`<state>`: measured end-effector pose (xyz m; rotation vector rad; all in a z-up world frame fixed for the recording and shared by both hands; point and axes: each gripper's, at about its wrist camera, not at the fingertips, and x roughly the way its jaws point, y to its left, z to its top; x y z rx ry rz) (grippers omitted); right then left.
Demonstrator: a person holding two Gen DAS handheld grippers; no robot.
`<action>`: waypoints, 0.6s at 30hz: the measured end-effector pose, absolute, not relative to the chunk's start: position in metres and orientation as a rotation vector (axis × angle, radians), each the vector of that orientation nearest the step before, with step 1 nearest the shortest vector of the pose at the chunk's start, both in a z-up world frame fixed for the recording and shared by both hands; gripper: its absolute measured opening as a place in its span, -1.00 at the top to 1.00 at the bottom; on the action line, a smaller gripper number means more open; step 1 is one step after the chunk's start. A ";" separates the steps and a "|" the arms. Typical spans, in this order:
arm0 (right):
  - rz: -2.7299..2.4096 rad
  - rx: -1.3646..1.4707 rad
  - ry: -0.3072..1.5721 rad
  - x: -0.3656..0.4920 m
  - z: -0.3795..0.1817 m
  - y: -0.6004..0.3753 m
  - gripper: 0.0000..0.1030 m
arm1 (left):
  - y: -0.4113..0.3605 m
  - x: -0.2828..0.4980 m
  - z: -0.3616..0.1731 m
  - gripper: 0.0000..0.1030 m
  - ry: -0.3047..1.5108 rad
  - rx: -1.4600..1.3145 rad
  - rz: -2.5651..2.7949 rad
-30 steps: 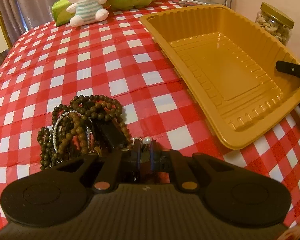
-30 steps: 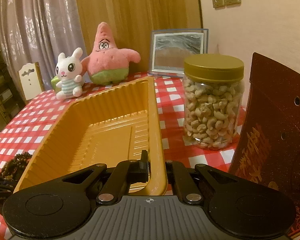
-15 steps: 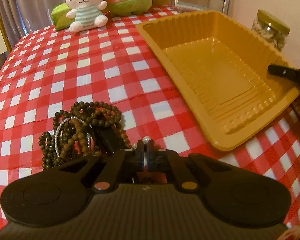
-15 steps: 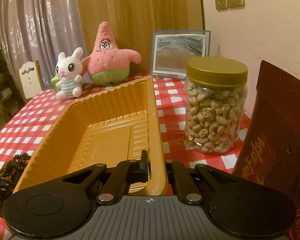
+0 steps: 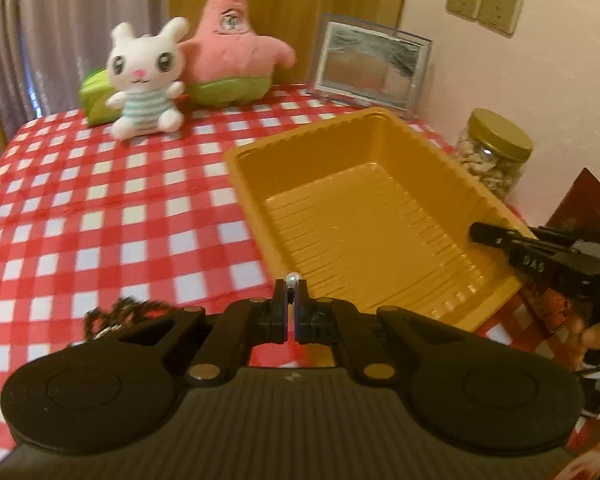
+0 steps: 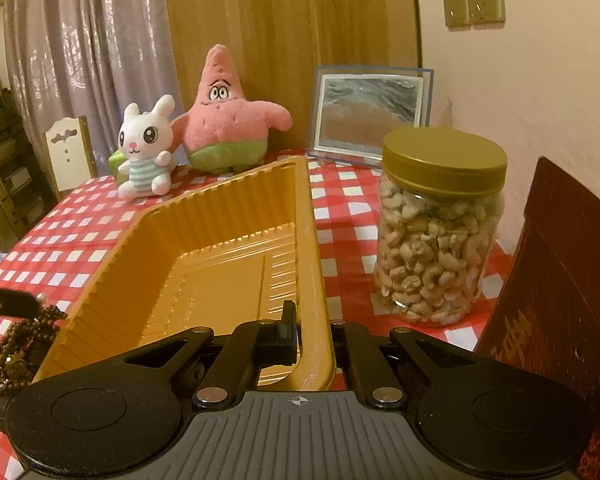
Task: Organize jewelry
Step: 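Carry the pearl earring into the orange tray and open the left gripper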
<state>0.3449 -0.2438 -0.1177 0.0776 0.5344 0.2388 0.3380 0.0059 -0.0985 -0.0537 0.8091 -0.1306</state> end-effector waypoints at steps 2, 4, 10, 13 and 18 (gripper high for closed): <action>0.241 0.068 0.532 0.345 -0.117 -0.243 0.92 | -0.002 0.345 -0.101 0.95 0.821 -0.052 -0.150; 0.243 0.061 0.531 0.345 -0.117 -0.243 0.92 | -0.007 0.350 -0.106 0.95 0.831 -0.050 -0.161; 0.249 0.031 0.523 0.345 -0.114 -0.241 0.92 | -0.012 0.348 -0.113 0.87 0.849 -0.052 -0.175; 0.252 0.017 0.518 0.344 -0.113 -0.240 0.92 | -0.007 0.341 -0.107 0.85 0.830 -0.055 -0.168; 0.255 0.009 0.519 0.345 -0.111 -0.240 0.92 | 0.015 0.321 -0.104 0.84 0.832 -0.062 -0.129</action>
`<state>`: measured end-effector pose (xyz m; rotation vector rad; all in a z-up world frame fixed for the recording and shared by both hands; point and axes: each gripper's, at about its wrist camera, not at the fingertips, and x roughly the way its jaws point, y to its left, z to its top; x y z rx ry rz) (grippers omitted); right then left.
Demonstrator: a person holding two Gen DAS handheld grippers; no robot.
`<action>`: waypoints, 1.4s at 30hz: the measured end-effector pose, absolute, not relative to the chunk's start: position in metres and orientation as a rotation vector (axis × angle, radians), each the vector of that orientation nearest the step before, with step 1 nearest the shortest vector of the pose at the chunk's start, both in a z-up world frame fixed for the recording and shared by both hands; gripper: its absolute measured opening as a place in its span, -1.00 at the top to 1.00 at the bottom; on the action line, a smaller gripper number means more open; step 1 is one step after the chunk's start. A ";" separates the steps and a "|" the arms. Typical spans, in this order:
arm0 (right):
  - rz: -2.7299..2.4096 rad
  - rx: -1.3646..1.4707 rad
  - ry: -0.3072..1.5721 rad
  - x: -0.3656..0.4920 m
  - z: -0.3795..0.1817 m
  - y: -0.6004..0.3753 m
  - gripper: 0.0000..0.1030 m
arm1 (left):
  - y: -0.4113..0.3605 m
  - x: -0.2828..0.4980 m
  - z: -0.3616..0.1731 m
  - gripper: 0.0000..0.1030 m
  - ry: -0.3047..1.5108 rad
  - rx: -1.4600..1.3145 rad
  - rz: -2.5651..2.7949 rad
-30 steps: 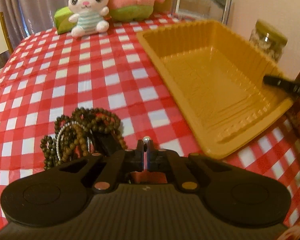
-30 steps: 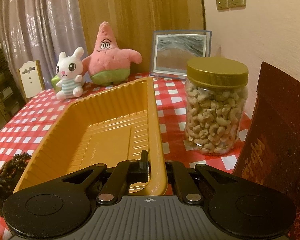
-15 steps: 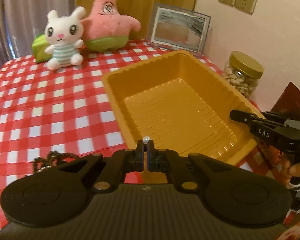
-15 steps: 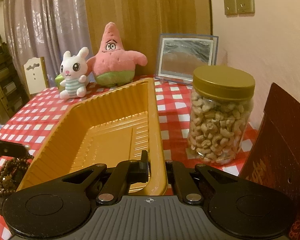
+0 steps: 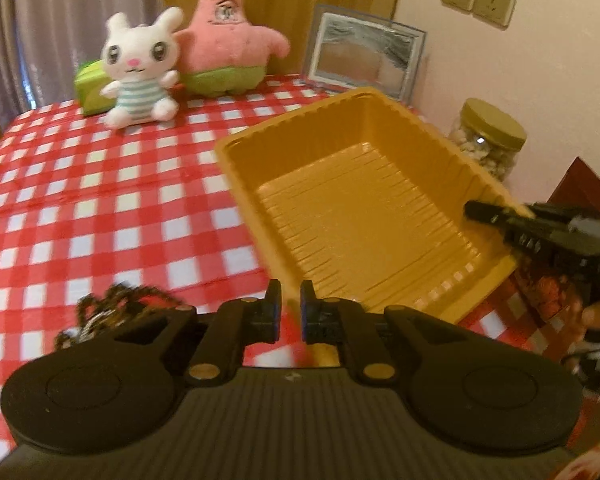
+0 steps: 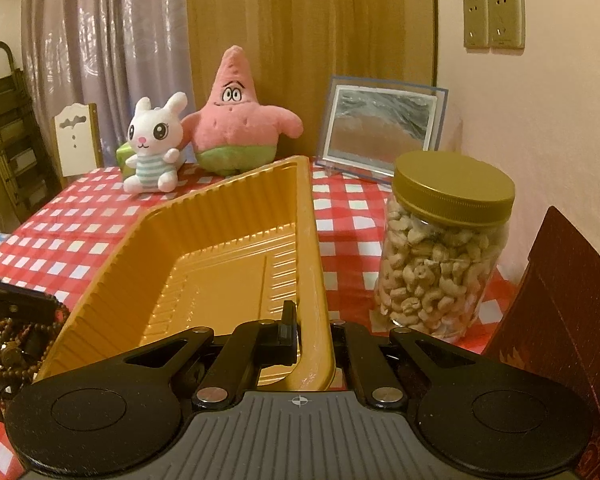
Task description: Organize jewelry
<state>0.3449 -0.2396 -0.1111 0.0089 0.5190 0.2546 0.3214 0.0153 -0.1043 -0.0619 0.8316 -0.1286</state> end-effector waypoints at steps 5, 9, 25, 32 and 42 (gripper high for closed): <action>0.255 0.005 0.519 0.345 -0.110 -0.239 0.92 | 0.038 0.310 -0.122 0.84 0.897 -0.073 -0.059; 0.256 0.000 0.521 0.343 -0.109 -0.240 0.92 | 0.049 0.310 -0.138 0.84 0.940 -0.071 -0.015; 0.240 0.006 0.527 0.342 -0.108 -0.240 0.92 | 0.047 0.323 -0.162 0.84 0.998 -0.036 -0.012; 0.241 0.006 0.530 0.342 -0.108 -0.238 0.92 | 0.040 0.326 -0.164 0.84 0.986 0.019 -0.018; 0.242 0.007 0.531 0.343 -0.108 -0.237 0.92 | 0.028 0.322 -0.168 0.92 0.960 0.119 -0.012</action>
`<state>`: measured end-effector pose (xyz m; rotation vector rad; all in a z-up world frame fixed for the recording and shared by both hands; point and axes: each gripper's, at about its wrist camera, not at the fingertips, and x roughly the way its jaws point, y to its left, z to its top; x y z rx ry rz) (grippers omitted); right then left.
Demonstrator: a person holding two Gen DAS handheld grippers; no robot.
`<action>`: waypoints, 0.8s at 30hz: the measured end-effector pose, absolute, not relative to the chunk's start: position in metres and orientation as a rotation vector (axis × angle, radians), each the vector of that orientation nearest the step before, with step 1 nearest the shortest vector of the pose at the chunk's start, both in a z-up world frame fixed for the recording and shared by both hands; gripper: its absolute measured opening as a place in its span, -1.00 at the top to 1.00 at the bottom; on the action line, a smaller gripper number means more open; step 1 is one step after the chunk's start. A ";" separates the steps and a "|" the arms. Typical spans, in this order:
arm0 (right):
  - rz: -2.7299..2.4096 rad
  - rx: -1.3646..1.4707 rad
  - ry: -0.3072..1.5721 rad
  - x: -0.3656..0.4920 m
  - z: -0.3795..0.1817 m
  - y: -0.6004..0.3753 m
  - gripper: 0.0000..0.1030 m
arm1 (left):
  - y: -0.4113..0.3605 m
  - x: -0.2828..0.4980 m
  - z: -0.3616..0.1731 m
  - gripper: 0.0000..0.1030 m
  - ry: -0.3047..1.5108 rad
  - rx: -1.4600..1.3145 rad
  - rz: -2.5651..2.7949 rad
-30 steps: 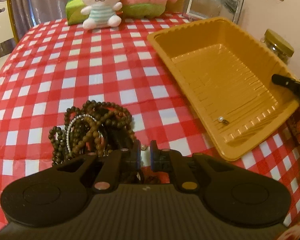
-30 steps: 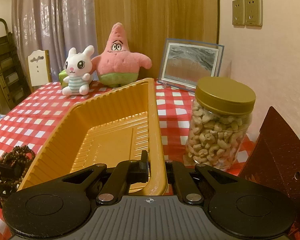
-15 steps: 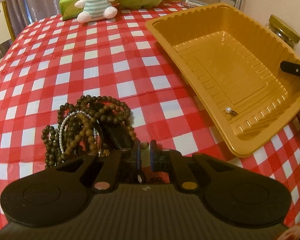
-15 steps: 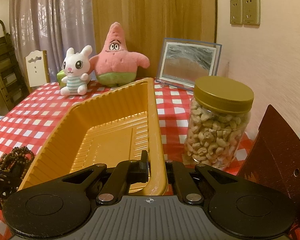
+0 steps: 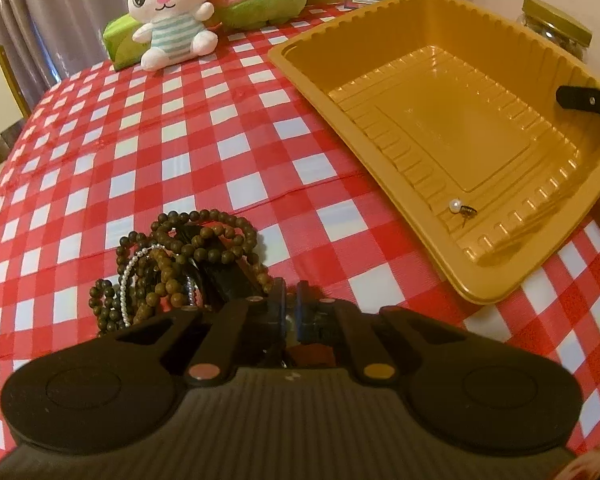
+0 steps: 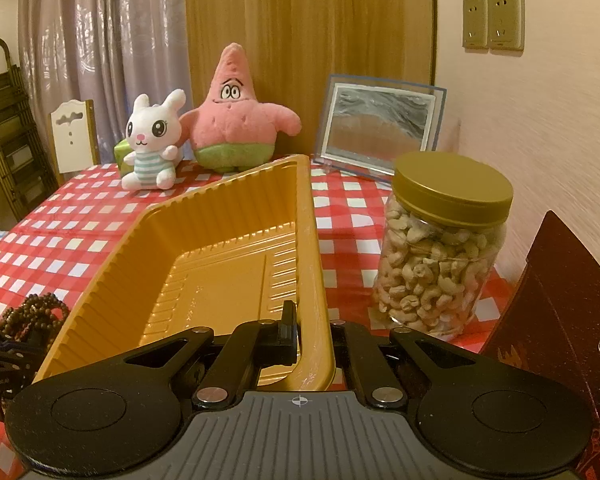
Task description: Organize jewelry
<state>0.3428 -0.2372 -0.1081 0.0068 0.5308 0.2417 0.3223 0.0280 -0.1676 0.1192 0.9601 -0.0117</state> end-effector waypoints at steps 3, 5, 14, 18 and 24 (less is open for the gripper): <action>0.242 0.005 0.531 0.343 -0.108 -0.237 0.92 | 0.026 0.321 -0.168 0.93 0.955 0.134 -0.011; 0.242 0.004 0.532 0.343 -0.107 -0.236 0.92 | 0.027 0.321 -0.166 0.93 0.954 0.120 -0.009; 0.241 0.004 0.534 0.343 -0.107 -0.235 0.92 | 0.028 0.313 -0.122 0.93 0.859 0.021 -0.032; 0.243 -0.002 0.535 0.343 -0.106 -0.232 0.92 | 0.016 0.316 -0.100 0.93 0.813 -0.020 -0.077; 0.248 -0.011 0.536 0.342 -0.106 -0.230 0.92 | -0.007 0.330 -0.094 0.93 0.789 -0.016 -0.136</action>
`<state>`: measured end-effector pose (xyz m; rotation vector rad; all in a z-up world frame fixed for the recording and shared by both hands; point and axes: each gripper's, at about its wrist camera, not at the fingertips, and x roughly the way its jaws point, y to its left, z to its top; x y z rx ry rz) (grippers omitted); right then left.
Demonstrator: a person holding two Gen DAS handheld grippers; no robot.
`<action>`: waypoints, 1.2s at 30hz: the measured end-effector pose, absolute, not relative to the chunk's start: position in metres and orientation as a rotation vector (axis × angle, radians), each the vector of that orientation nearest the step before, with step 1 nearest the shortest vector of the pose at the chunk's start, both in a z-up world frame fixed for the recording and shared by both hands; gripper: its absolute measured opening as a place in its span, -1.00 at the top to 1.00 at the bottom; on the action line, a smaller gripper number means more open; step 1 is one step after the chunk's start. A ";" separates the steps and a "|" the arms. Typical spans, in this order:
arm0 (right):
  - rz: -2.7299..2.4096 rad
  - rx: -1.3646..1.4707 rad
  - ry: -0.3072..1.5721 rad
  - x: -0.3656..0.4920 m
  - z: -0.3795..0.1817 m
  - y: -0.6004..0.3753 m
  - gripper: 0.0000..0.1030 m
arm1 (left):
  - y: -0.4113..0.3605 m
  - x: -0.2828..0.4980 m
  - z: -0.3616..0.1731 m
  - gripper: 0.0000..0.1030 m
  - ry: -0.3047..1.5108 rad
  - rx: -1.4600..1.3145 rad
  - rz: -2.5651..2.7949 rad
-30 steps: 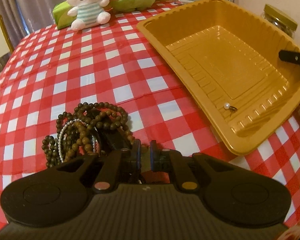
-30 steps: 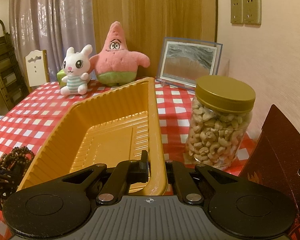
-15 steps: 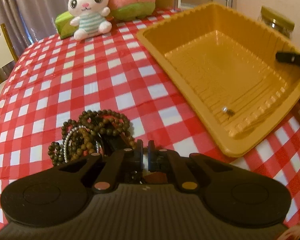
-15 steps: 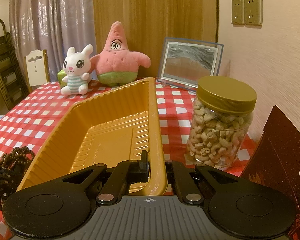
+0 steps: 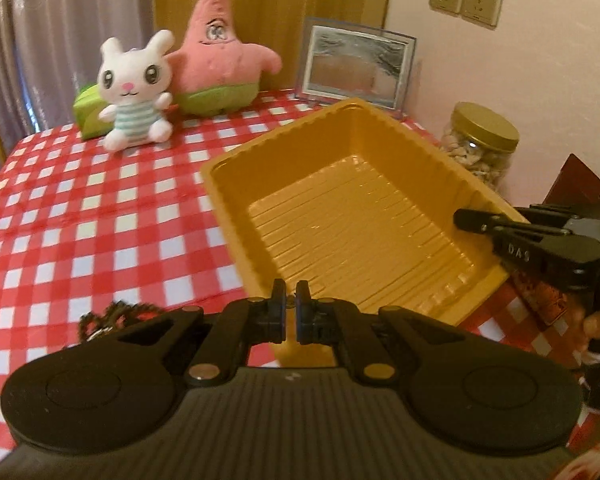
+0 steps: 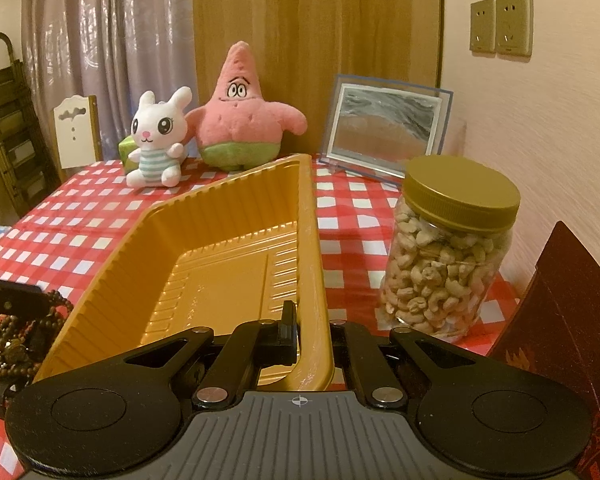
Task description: Organize jewelry
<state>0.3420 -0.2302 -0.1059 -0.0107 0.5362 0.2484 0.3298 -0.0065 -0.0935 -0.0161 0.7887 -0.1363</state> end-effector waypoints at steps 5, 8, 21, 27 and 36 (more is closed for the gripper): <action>0.246 -0.011 0.541 0.344 -0.104 -0.229 0.92 | -0.016 0.344 -0.099 0.92 0.800 -0.014 -0.154; 0.244 -0.011 0.539 0.344 -0.103 -0.229 0.92 | -0.020 0.350 -0.102 0.91 0.809 -0.018 -0.154; 0.247 -0.008 0.540 0.343 -0.102 -0.230 0.92 | 0.005 0.341 -0.076 0.56 0.741 -0.091 -0.089; 0.246 -0.007 0.541 0.343 -0.102 -0.231 0.92 | 0.053 0.318 -0.061 0.51 0.716 -0.133 0.044; 0.245 -0.009 0.543 0.342 -0.101 -0.233 0.92 | 0.111 0.274 -0.057 0.50 0.718 -0.162 0.241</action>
